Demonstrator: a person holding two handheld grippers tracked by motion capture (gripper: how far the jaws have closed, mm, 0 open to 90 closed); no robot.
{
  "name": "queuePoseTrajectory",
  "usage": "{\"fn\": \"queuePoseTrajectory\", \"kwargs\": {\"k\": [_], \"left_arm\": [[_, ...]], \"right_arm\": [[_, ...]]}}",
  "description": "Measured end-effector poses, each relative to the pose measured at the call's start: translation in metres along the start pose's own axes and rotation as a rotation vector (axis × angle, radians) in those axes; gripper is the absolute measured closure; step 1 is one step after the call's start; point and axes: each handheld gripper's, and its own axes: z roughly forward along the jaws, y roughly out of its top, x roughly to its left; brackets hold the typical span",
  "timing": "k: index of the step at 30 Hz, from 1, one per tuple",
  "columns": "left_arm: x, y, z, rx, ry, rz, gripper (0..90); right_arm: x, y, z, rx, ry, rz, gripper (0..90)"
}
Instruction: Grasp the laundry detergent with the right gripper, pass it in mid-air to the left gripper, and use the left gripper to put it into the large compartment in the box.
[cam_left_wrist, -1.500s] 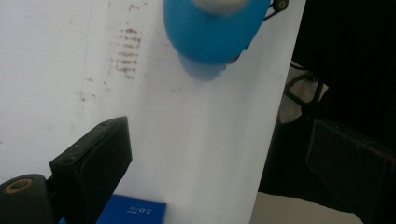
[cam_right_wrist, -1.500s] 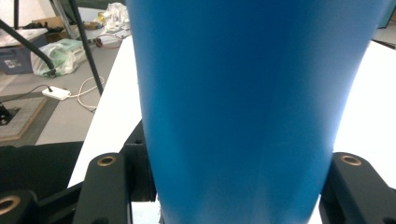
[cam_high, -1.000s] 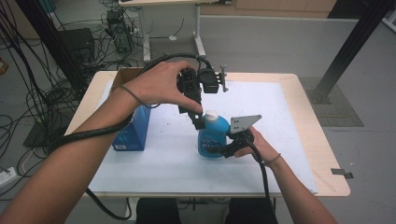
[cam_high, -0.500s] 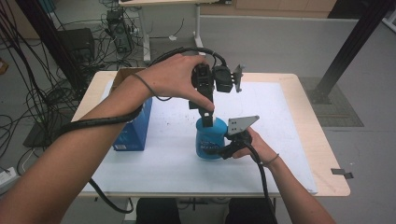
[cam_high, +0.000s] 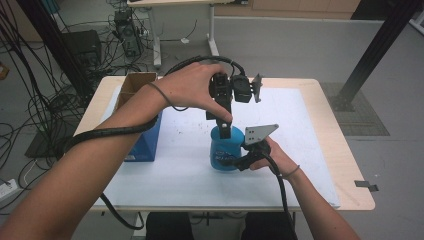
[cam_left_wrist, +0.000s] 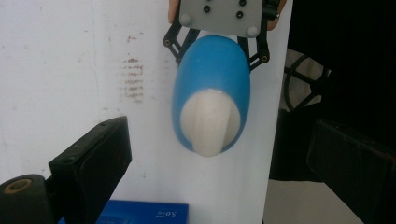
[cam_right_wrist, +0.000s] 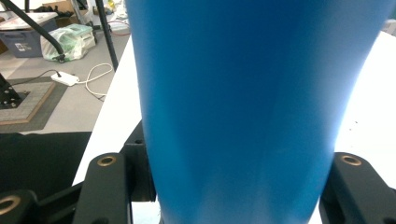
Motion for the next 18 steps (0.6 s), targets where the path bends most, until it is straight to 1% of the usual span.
{"fn": "queuePoseTrajectory", "kwargs": {"k": [9,12,17,18], "left_arm": [[0.0002,-0.0017,0.0001,-0.006,0.008,-0.007,6.8],[0.0017,-0.003,0.0008,-0.009,0.003,-0.012,6.7],[0.0027,-0.0045,0.0018,-0.015,-0.004,-0.01,6.7],[0.0026,-0.005,0.0022,-0.017,-0.004,-0.016,6.7]], "right_arm": [[0.0003,0.0004,0.0008,-0.002,0.003,-0.001,41.5],[0.0008,0.0006,0.0009,-0.002,0.002,-0.003,41.5],[0.0011,0.0002,0.0001,-0.004,0.002,-0.002,41.5],[0.0011,0.0002,0.0001,-0.004,0.002,-0.002,41.5]]}}
